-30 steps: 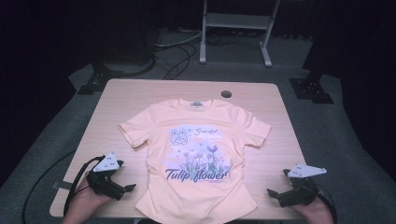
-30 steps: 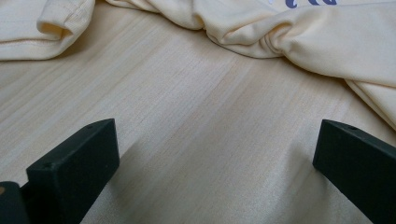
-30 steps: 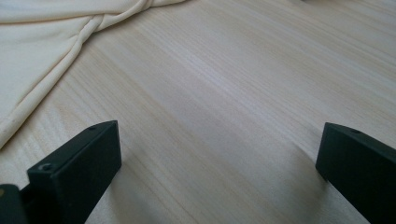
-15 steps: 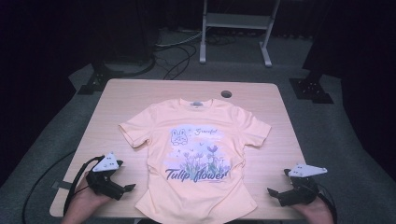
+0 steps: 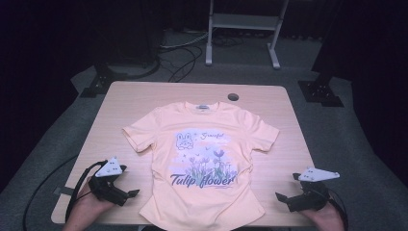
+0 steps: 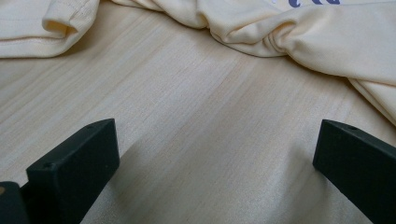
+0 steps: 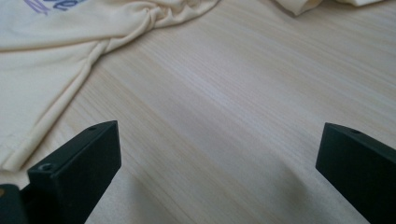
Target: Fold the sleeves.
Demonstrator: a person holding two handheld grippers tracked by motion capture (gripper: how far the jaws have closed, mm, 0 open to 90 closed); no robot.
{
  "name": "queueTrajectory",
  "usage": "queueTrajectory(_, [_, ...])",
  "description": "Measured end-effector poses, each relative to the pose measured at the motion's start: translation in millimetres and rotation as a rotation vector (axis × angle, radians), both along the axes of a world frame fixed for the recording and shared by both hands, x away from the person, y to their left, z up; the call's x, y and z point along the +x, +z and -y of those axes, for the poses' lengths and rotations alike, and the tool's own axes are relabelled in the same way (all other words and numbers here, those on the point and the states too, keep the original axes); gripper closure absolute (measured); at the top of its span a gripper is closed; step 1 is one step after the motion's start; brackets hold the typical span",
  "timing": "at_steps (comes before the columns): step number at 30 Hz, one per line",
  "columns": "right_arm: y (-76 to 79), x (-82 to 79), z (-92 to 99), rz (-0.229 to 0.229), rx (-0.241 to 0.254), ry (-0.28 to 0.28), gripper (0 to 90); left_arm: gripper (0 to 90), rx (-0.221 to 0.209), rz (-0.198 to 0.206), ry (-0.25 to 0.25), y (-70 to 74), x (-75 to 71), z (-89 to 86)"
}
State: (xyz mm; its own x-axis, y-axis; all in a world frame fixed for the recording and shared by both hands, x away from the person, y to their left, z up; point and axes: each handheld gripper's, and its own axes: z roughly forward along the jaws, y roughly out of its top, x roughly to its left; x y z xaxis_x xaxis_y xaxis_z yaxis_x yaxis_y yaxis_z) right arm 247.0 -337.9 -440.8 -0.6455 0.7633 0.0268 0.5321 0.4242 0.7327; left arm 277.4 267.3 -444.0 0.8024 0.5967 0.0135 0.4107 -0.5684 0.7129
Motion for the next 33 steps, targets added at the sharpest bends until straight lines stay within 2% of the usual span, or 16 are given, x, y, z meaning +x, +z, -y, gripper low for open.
queueTrajectory(4, [4.4, -0.2, -1.0, -0.006, 0.011, -0.009, 0.1, 0.0, 0.000, 0.000, 0.001, 0.0, 0.0, 0.0])
queueTrajectory(11, [12.3, 0.1, -1.8, 0.024, 0.016, -0.006, 0.1, 0.0, 0.000, 0.000, 0.001, 0.0, 0.1, -0.2])
queueTrajectory(16, [16.9, 0.9, -1.8, 0.029, 0.032, 0.003, 0.1, 0.0, 0.000, 0.000, 0.003, 0.0, 0.2, -0.4])
queueTrajectory(17, [18.8, 0.6, -2.4, 0.034, 0.049, 0.019, 1.3, 0.0, 0.000, 0.000, 0.003, 0.0, 0.2, -0.4])
queueTrajectory(22, [22.2, 2.4, -4.5, 0.039, 0.073, 0.021, 1.3, 0.0, 0.000, -0.001, 0.002, 0.0, 0.3, -0.6])
queueTrajectory(33, [28.4, 11.7, -12.4, 0.059, 0.059, 0.019, 1.0, 0.0, -0.001, -0.001, 0.002, 0.0, 0.4, -0.7])
